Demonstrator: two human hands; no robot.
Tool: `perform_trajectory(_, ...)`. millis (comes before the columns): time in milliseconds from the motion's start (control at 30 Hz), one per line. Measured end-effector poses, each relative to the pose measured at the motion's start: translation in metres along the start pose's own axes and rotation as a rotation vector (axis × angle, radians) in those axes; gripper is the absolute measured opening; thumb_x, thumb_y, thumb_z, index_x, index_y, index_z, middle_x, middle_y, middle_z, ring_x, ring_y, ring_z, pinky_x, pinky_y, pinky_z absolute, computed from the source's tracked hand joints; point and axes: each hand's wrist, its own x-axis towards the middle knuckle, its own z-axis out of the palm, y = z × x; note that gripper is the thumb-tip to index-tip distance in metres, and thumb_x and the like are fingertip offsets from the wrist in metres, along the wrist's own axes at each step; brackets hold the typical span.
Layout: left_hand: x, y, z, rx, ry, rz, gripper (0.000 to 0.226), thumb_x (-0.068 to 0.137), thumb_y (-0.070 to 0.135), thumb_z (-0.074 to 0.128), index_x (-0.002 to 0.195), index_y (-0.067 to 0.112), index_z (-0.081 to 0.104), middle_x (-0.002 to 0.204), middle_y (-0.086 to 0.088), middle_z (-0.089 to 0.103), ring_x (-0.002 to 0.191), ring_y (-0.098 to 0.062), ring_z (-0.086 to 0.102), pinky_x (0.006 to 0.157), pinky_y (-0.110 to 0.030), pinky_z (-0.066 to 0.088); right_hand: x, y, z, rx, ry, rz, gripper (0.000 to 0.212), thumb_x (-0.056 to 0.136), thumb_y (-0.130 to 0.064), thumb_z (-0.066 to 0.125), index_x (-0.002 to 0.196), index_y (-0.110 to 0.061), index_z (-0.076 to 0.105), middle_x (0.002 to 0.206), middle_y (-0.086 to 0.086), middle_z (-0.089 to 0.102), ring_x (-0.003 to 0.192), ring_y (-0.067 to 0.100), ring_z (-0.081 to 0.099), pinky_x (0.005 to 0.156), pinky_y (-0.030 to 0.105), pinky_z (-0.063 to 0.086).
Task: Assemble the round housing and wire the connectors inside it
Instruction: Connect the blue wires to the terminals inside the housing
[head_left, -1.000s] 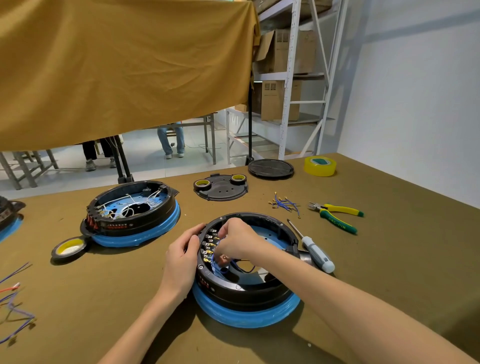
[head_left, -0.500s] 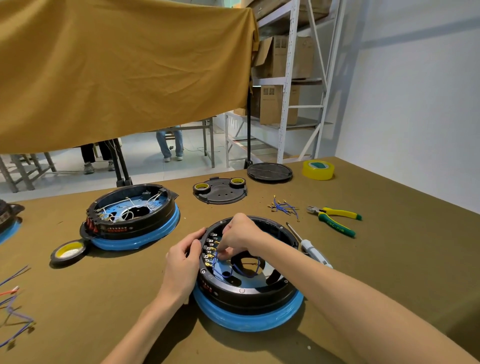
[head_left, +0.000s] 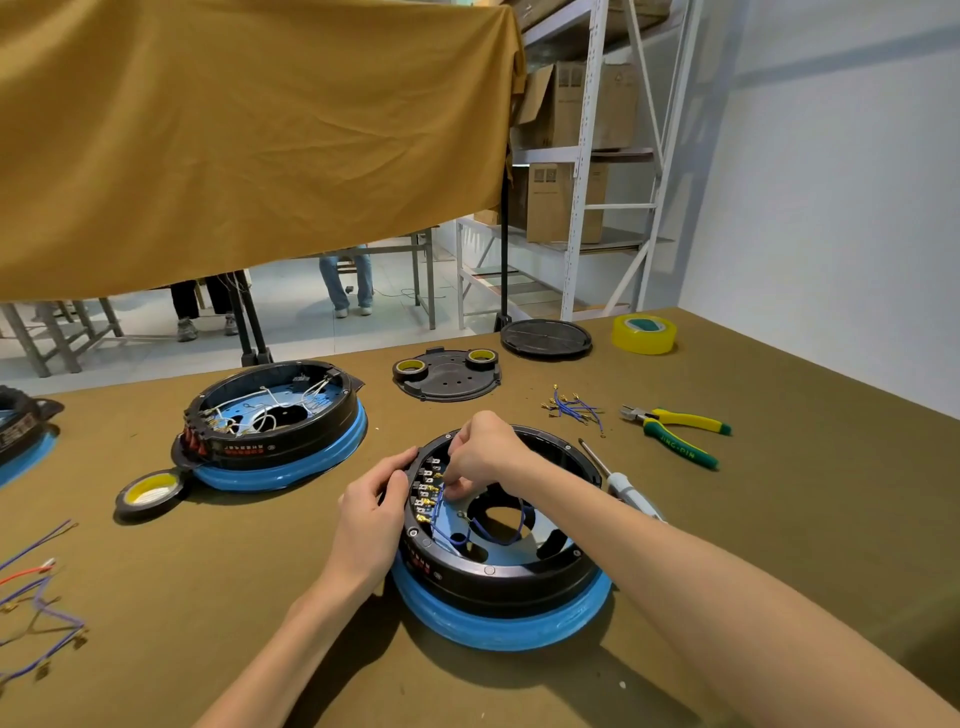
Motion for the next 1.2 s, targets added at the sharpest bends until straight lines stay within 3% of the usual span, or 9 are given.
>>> perform_trajectory(67, 0.0, 0.002, -0.003, 0.039, -0.045, 0.004, 0.038, 0.109, 0.018, 0.043, 0.144, 0.018, 0.057, 0.137, 0.001, 0.064, 0.123, -0.009, 0.059, 0.099, -0.027, 0.051, -0.003, 0.001, -0.008, 0.126, -0.082, 0.002, 0.019, 0.092, -0.005, 0.071, 0.079, -0.014, 0.061, 0.078, -0.003, 0.068, 0.115, 0.022, 0.07, 0.082, 0.028, 0.061)
perform_trajectory(133, 0.0, 0.006, -0.005, 0.119, -0.079, 0.034, 0.039, 0.108, 0.019, 0.045, 0.146, 0.019, 0.055, 0.14, 0.005, 0.061, 0.127, -0.006, 0.054, 0.102, -0.022, 0.045, -0.006, 0.009, -0.022, 0.076, -0.079, -0.122, 0.01, 0.096, 0.0, 0.063, 0.088, -0.004, 0.065, 0.077, 0.007, 0.072, 0.09, 0.023, 0.077, 0.075, 0.032, 0.064)
perform_trajectory(200, 0.0, 0.016, -0.006, 0.204, -0.045, 0.151, 0.039, 0.105, 0.015, 0.052, 0.143, 0.021, 0.057, 0.14, 0.011, 0.058, 0.128, 0.002, 0.049, 0.103, -0.011, 0.035, -0.008, 0.026, -0.043, -0.092, 0.172, -0.348, 0.006, 0.096, -0.002, 0.061, 0.097, -0.005, 0.066, 0.08, 0.009, 0.074, 0.068, 0.015, 0.072, 0.064, 0.031, 0.062)
perform_trajectory(333, 0.003, 0.052, 0.01, 0.248, -0.193, 0.346, 0.026, 0.097, 0.022, 0.066, 0.122, 0.031, 0.071, 0.111, 0.026, 0.068, 0.108, 0.009, 0.059, 0.088, -0.003, 0.043, -0.003, 0.067, -0.071, -0.275, 0.616, -0.469, 0.009, 0.1, -0.016, 0.057, 0.104, -0.015, 0.066, 0.093, -0.001, 0.068, 0.084, 0.016, 0.064, 0.075, 0.034, 0.055)
perform_trajectory(500, 0.009, 0.081, 0.064, 0.579, -0.593, 0.366, 0.024, 0.095, 0.044, 0.067, 0.115, 0.035, 0.076, 0.077, 0.037, 0.063, 0.078, 0.017, 0.059, 0.068, -0.006, 0.045, 0.008, 0.105, -0.073, -0.182, 0.521, -0.239, 0.034, 0.108, -0.027, 0.033, 0.101, -0.013, 0.063, 0.101, 0.009, 0.067, 0.098, 0.03, 0.06, 0.088, 0.046, 0.052)
perform_trajectory(700, 0.021, 0.078, 0.085, 0.669, -0.548, 0.369, 0.007, 0.089, 0.043, 0.075, 0.087, 0.038, 0.079, 0.073, 0.025, 0.069, 0.069, 0.009, 0.059, 0.06, -0.014, 0.039, 0.015, 0.116, -0.069, -0.111, 0.528, -0.207, 0.034, 0.107, -0.026, 0.033, 0.098, -0.017, 0.065, 0.103, 0.008, 0.068, 0.098, 0.029, 0.062, 0.09, 0.046, 0.052)
perform_trajectory(867, 0.019, 0.069, 0.093, 0.628, -0.522, 0.366, 0.006, 0.089, 0.042, 0.076, 0.089, 0.037, 0.079, 0.06, 0.028, 0.059, 0.068, 0.018, 0.054, 0.052, -0.009, 0.031, 0.021, 0.116, -0.063, -0.113, 0.546, -0.19, 0.034, 0.107, -0.024, 0.033, 0.105, -0.012, 0.065, 0.106, 0.011, 0.068, 0.098, 0.031, 0.062, 0.087, 0.043, 0.052)
perform_trajectory(1067, 0.015, 0.069, 0.087, 0.59, -0.516, 0.402, 0.008, 0.09, 0.041, 0.075, 0.094, 0.037, 0.08, 0.071, 0.027, 0.063, 0.074, 0.01, 0.059, 0.066, -0.014, 0.041, 0.029, 0.116, -0.067, -0.157, 0.45, -0.209, 0.034, 0.107, -0.026, 0.032, 0.108, -0.014, 0.064, 0.108, 0.007, 0.065, 0.101, 0.027, 0.061, 0.089, 0.04, 0.051)
perform_trajectory(1200, 0.027, 0.068, 0.061, 0.567, -0.393, 0.457, 0.025, 0.09, 0.055, 0.064, 0.103, 0.038, 0.076, 0.093, 0.034, 0.066, 0.096, 0.011, 0.058, 0.098, -0.034, 0.045, 0.039, 0.121, -0.094, -0.085, 0.435, -0.211, 0.031, 0.102, -0.019, 0.045, 0.086, -0.017, 0.072, 0.083, 0.0, 0.071, 0.071, 0.016, 0.061, 0.059, 0.028, 0.049)
